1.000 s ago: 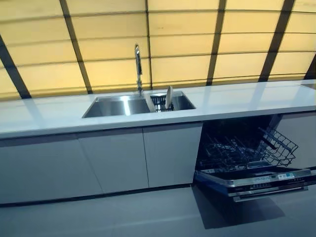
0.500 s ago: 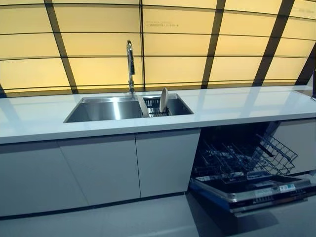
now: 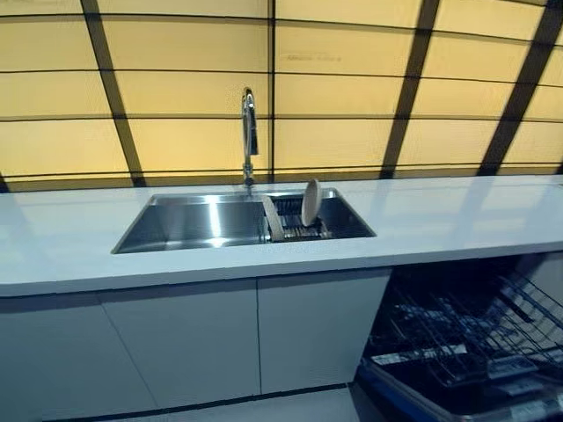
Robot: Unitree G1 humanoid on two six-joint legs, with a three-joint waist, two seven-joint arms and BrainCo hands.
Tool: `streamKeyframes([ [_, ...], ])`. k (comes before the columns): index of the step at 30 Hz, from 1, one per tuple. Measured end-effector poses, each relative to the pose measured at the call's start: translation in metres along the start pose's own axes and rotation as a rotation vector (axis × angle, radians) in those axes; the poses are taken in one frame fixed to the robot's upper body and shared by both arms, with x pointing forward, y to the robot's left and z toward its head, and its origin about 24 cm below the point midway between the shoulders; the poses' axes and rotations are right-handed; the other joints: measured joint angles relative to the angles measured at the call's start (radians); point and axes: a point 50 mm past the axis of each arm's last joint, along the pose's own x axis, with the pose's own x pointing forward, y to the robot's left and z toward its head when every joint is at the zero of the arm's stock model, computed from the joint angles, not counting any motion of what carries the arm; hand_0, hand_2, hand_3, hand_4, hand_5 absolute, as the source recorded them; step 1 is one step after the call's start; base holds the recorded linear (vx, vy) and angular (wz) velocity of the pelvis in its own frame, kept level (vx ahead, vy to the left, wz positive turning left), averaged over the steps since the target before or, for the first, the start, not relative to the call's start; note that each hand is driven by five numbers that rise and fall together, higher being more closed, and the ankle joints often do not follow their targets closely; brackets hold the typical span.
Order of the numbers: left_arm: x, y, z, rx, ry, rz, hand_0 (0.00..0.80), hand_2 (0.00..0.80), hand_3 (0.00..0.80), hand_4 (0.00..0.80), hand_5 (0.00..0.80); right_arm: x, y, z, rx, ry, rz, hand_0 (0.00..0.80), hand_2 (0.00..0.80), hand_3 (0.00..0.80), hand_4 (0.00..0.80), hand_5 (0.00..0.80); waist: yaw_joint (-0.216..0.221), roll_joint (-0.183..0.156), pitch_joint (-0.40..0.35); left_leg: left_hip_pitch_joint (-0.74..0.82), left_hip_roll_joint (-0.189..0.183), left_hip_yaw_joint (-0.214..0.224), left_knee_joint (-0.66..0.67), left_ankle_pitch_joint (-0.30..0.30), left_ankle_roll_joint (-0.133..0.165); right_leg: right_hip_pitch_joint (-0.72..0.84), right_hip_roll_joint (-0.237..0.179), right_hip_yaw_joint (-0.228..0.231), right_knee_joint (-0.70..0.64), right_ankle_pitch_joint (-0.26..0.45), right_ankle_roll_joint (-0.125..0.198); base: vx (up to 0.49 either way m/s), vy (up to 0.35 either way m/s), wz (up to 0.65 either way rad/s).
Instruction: Take plates into dishwasher
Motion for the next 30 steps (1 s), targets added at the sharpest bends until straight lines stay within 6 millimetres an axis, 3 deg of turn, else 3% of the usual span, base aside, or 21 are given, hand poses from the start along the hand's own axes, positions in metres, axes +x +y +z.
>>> streamKeyframes([
  [4,-0.001,-0.013,-0.021,0.012,0.04,-0.03,0.0,0.0,0.0,0.0,0.0,-0.001,0.005,-0.01,0.022,0.053,0.007,0.0,0.0,0.0,0.0,0.0,0.002,-0.021,-0.006,0.075,0.013,-0.012,0.023,-0.086,-0.044,0.056,0.01,-0.019,0.056,0.104,-0.035,0.21,-0.182,0.36],
  [6,-0.001,-0.022,-0.027,0.036,0.051,-0.052,0.0,0.0,0.0,0.0,0.0,0.0,0.0,-0.009,0.023,0.045,-0.011,0.0,0.0,0.0,0.0,0.0,0.005,-0.002,-0.014,0.096,0.056,0.007,0.037,-0.119,-0.083,0.088,0.043,-0.056,0.033,0.16,-0.104,0.105,-0.06,0.13],
  [8,-0.001,-0.023,-0.028,0.071,0.055,-0.058,0.0,0.0,0.0,0.0,0.0,0.0,-0.003,0.004,0.027,-0.005,-0.014,0.0,0.0,0.0,0.0,0.0,0.007,0.019,-0.02,0.104,0.105,0.023,0.041,-0.135,-0.104,0.118,0.096,-0.059,-0.004,0.164,-0.136,0.101,-0.057,-0.12],
  [11,-0.001,-0.024,-0.024,0.086,0.062,-0.058,0.0,0.0,0.0,0.0,0.0,-0.001,-0.006,0.025,0.024,-0.083,-0.015,0.0,0.0,0.0,0.0,0.0,0.004,0.016,-0.016,0.104,0.129,0.035,0.039,-0.138,-0.108,0.134,0.122,-0.056,-0.04,0.169,-0.159,0.089,-0.02,-0.13],
  [15,-0.001,-0.021,-0.017,0.0,0.09,-0.015,0.0,0.0,0.0,0.0,0.0,-0.002,-0.009,0.034,-0.098,-0.157,-0.016,0.0,0.0,0.0,0.0,0.0,0.004,0.043,-0.001,0.104,0.147,0.038,-0.007,-0.141,-0.115,0.117,0.138,-0.062,-0.047,0.168,-0.155,0.095,-0.005,0.01],
  [16,-0.001,-0.02,-0.02,-0.02,0.107,0.001,0.0,0.0,0.0,0.0,0.0,-0.002,-0.008,0.033,-0.13,-0.165,-0.014,0.0,0.0,0.0,0.0,0.0,0.005,0.046,0.002,0.101,0.147,0.037,-0.013,-0.141,-0.128,0.111,0.138,-0.062,-0.046,0.171,-0.152,0.096,-0.023,0.01],
  [20,-0.004,-0.012,-0.047,-0.067,0.214,0.049,0.0,0.0,0.0,0.0,0.0,-0.002,-0.008,0.031,-0.137,-0.163,-0.021,0.0,0.0,0.0,0.0,0.0,0.005,0.045,0.005,0.088,0.13,0.03,-0.016,-0.134,-0.116,0.099,0.117,-0.062,-0.046,0.175,-0.144,0.087,-0.042,0.04],
  [22,-0.004,-0.01,-0.05,-0.087,0.221,0.054,0.0,0.0,0.0,0.0,0.0,-0.001,-0.009,0.031,-0.136,-0.161,-0.024,0.0,0.0,0.0,0.0,0.0,0.008,0.045,0.008,0.083,0.13,0.028,-0.021,-0.132,-0.114,0.093,0.115,-0.064,-0.045,0.177,-0.14,0.091,-0.078,0.04],
  [26,-0.003,-0.01,-0.044,-0.089,0.198,0.051,0.0,0.0,0.0,0.0,0.0,-0.001,-0.01,0.033,-0.112,-0.155,-0.016,0.0,0.0,0.0,0.0,0.0,0.005,0.053,0.012,0.07,0.139,0.002,-0.017,-0.132,-0.117,0.089,0.115,-0.093,-0.036,0.163,-0.141,0.104,-0.102,0.18],
  [30,-0.001,-0.008,-0.025,-0.081,0.133,0.054,0.0,0.0,0.0,0.0,0.0,-0.002,-0.011,0.038,-0.109,-0.137,0.001,0.0,0.0,0.0,0.0,0.0,0.004,0.052,0.015,0.074,0.154,-0.01,0.012,-0.147,-0.128,0.079,0.122,-0.111,0.024,0.118,-0.147,0.19,-0.147,0.14],
])
